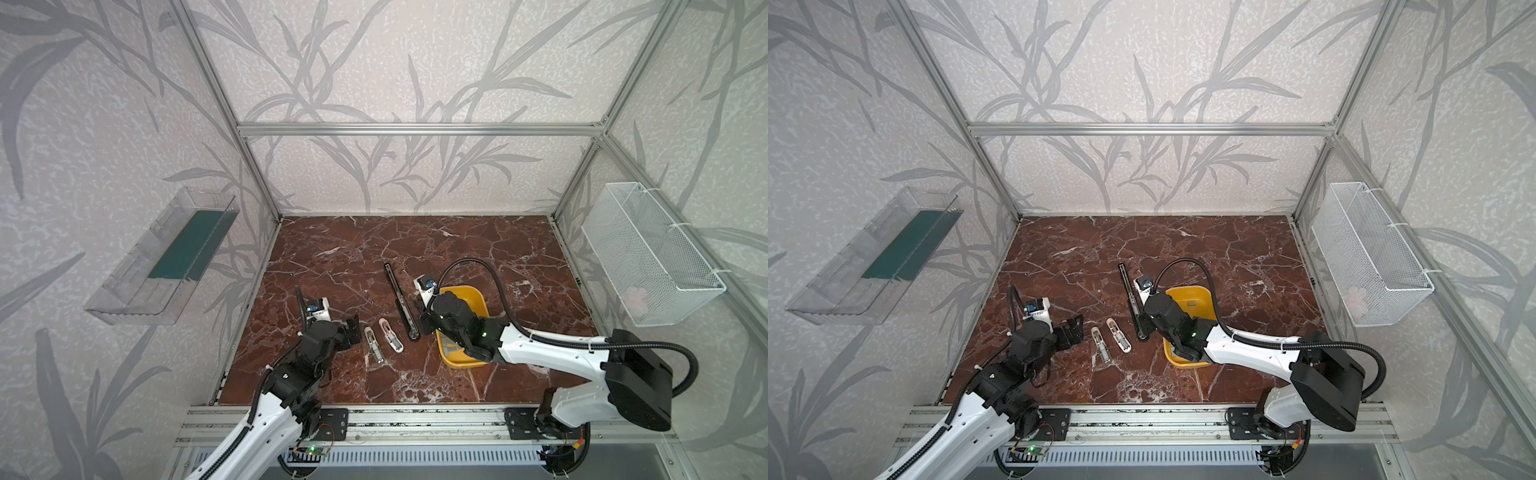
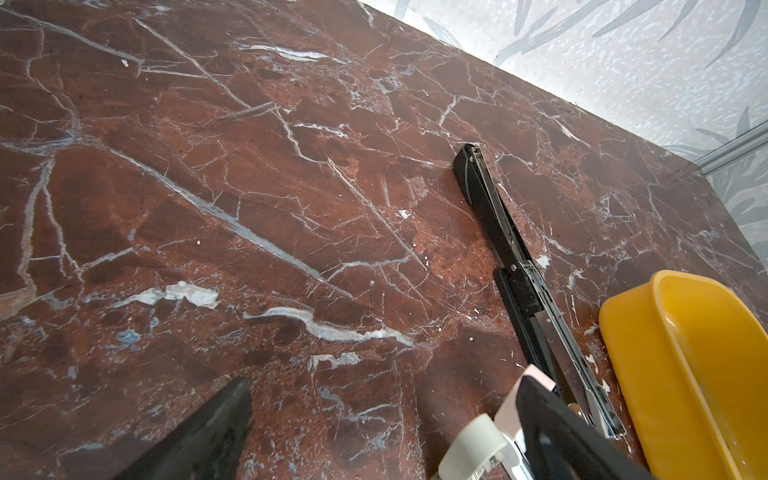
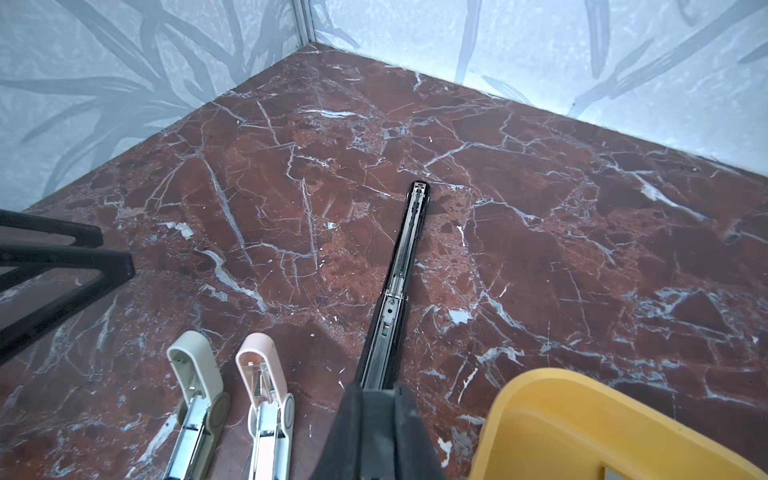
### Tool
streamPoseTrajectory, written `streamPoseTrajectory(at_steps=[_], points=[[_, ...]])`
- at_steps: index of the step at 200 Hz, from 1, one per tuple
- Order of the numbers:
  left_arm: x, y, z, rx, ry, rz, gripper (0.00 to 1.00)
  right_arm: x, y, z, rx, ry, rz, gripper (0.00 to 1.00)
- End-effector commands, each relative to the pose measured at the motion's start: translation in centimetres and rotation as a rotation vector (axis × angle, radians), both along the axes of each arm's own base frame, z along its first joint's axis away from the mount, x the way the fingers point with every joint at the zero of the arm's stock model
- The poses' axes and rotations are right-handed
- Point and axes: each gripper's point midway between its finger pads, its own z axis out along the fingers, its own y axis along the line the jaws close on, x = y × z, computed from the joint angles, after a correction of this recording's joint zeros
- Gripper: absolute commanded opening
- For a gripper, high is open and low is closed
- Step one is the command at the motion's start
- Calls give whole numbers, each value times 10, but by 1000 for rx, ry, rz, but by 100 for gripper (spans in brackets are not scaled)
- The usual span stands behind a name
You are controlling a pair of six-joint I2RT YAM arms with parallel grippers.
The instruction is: Load the staples into the stapler
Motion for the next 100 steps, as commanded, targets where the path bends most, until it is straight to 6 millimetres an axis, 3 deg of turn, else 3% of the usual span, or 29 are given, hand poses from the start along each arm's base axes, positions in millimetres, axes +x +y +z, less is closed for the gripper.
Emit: streamPoseTrajectory(at_steps=[1,21,38,100], points=[[3,4,3,-5,-12,31,99,5,0,5,12,-52,-20,0],[3,3,2,-1,-5,28,99,-5,8,2,60,-72,61,0],[2,2,0,0,11,23,99,-8,12,-3,94,-111,96,6],[3,-4,-1,2,22,-10,99,4,32,-26,35,-132,138,0]])
